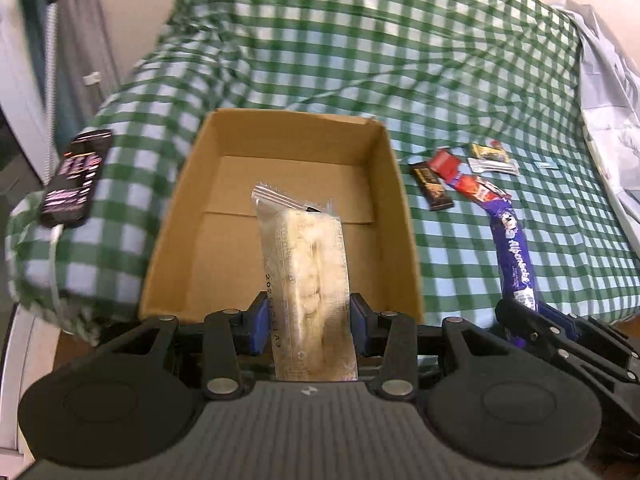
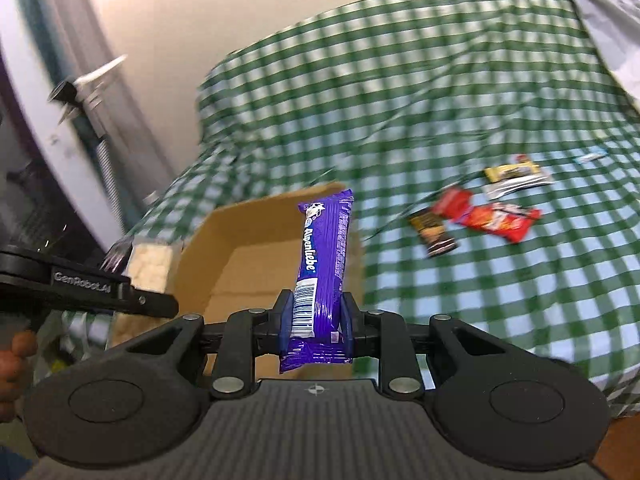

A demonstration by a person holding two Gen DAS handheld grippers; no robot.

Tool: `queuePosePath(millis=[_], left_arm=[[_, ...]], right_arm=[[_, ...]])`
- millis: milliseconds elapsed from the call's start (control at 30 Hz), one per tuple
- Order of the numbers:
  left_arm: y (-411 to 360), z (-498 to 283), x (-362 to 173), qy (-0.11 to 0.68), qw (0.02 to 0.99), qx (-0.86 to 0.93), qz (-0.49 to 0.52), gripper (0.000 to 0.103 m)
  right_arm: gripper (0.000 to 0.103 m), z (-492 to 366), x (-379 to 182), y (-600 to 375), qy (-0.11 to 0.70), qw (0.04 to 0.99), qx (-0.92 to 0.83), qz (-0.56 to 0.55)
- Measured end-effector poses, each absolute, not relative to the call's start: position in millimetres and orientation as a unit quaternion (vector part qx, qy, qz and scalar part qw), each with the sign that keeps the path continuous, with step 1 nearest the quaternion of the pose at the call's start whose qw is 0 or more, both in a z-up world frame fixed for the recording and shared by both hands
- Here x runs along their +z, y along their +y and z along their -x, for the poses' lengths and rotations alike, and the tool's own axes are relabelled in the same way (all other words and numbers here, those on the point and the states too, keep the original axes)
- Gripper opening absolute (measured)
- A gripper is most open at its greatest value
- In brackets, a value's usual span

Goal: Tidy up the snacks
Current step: 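Carry the cracker pack and purple bar over the cardboard box with both tools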

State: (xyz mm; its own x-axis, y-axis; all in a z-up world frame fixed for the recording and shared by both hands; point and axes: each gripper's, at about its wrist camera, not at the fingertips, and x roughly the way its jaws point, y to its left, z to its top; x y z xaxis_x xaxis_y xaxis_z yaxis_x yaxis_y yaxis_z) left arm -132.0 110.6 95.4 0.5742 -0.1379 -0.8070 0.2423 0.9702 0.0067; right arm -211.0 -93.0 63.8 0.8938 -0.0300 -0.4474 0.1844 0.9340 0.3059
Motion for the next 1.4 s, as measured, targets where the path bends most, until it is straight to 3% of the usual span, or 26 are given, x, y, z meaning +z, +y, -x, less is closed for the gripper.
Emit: queuePosePath(millis=[633,1400], left_arm=[[142,167,100,0.431,0.893,-0.123,-0.042,0.045],[132,127,85,0.456,0.881,-0.112,-0.050,0.045]], right_arm=[[0.026,222,79,-34,0.231,0.966,-0.046,-0.103],[0.026,190,65,-54,0.269,0.956,-0.038,-0.108]])
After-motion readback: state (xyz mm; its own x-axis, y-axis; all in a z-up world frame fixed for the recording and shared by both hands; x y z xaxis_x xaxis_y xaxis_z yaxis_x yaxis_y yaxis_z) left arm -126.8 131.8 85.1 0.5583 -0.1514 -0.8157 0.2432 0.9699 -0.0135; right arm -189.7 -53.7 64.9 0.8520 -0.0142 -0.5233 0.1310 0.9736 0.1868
